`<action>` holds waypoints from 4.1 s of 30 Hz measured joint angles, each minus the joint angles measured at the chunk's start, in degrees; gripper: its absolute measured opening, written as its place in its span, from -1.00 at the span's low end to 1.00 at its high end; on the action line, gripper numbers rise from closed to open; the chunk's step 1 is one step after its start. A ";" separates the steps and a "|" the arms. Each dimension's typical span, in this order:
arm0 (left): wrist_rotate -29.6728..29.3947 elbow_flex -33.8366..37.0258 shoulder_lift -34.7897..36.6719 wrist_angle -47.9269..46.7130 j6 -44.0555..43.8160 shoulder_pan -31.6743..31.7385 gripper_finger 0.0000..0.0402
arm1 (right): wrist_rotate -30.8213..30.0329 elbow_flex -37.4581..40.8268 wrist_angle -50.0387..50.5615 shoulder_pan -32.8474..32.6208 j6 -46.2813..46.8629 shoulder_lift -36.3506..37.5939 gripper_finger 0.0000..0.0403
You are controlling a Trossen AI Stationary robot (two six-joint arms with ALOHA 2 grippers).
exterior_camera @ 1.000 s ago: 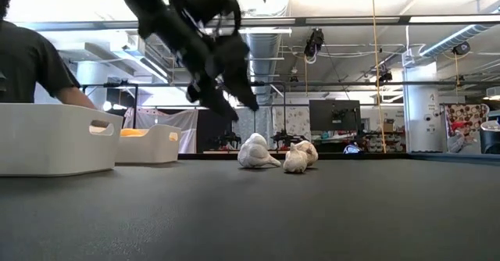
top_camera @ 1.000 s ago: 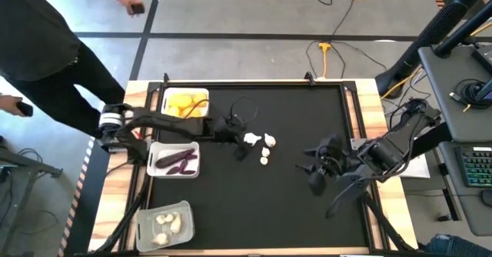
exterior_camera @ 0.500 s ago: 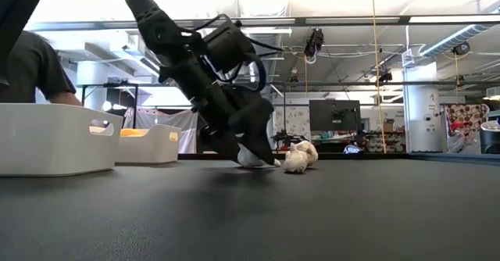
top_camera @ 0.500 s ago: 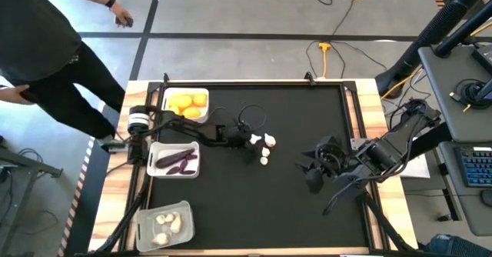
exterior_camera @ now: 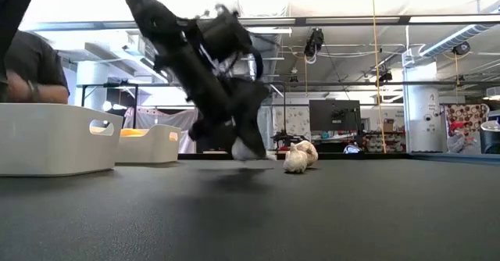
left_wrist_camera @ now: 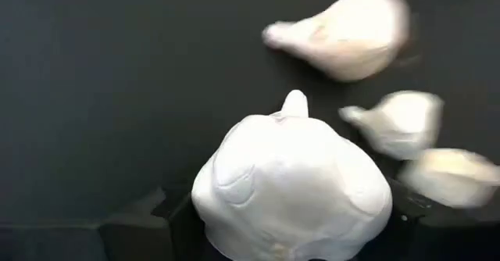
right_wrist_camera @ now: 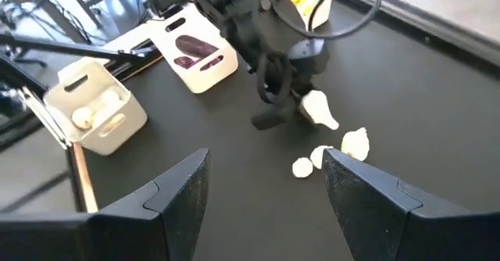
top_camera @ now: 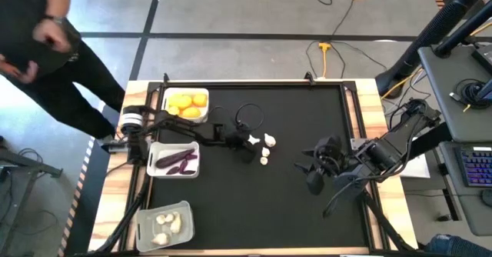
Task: Sort produce into baskets
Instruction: Put the garlic into the gray bin
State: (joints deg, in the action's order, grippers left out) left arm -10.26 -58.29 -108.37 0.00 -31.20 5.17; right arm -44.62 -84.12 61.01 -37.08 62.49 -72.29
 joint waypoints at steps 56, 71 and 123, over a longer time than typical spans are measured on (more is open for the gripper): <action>16.97 2.46 19.87 -48.62 -74.74 -69.11 0.27 | -13.63 0.81 -3.16 6.75 -20.51 -0.02 0.18; -2.98 -11.98 29.19 -72.21 -56.50 -57.22 0.72 | -13.82 0.81 -3.24 5.11 -20.65 0.15 0.18; -14.97 -49.56 -28.29 -38.32 -31.65 -5.68 0.47 | -7.46 0.87 -2.95 -3.65 4.42 -1.07 0.18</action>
State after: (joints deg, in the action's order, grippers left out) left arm -25.23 -107.86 -136.66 -38.31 -62.85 -0.50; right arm -52.08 -83.24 58.06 -40.73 66.91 -73.36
